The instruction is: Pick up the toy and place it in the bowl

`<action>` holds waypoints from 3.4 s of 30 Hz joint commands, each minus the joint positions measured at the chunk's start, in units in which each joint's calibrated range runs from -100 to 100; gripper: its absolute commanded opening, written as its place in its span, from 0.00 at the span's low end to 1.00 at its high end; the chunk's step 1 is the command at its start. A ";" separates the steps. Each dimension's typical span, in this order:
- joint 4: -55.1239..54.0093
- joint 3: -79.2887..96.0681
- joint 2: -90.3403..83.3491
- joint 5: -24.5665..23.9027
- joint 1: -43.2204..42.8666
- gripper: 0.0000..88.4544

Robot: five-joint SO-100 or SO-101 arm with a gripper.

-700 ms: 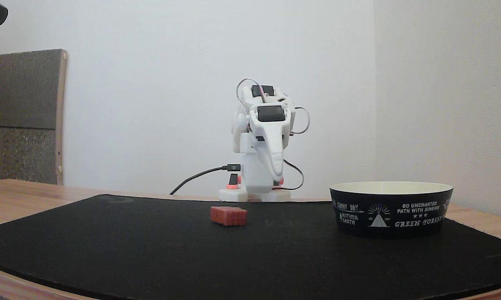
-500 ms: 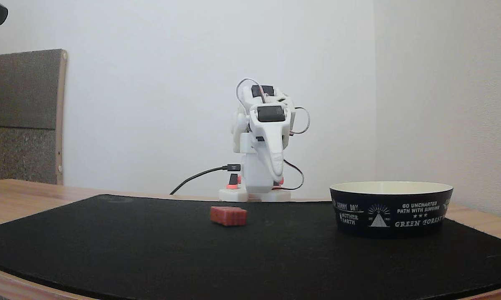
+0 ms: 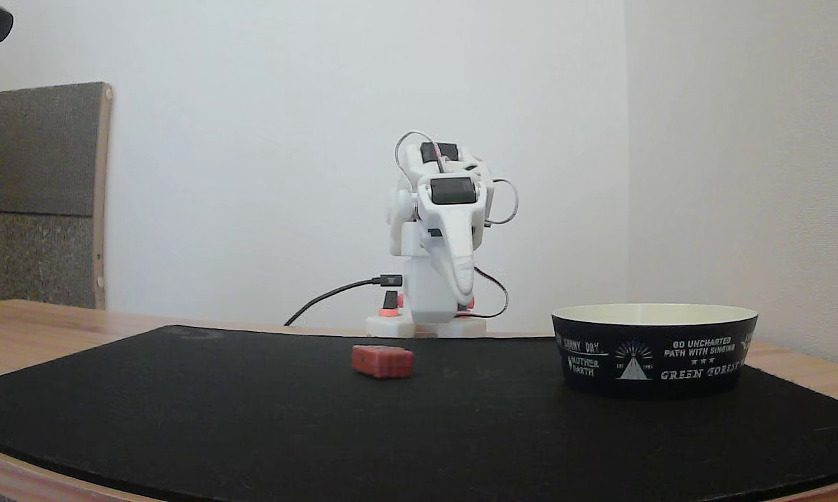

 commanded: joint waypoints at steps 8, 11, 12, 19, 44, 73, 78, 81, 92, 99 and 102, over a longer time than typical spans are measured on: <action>0.20 0.69 -0.58 -0.24 -0.30 0.04; 0.20 0.69 -0.58 -0.24 -0.30 0.04; 0.20 0.69 -0.58 -0.24 -0.30 0.04; 0.12 0.69 -0.58 -0.24 -0.30 0.04; -3.02 -19.95 23.26 -6.87 8.40 0.36; 11.04 -73.94 98.21 -20.13 15.43 0.36; 11.04 -76.19 101.38 -22.06 15.43 0.36; 10.79 -76.37 102.21 -23.21 15.35 0.35; 9.01 -76.28 105.38 -23.73 15.43 0.35; 7.06 -76.28 106.46 -23.47 15.18 0.35; 7.06 -76.28 106.46 -23.41 14.93 0.35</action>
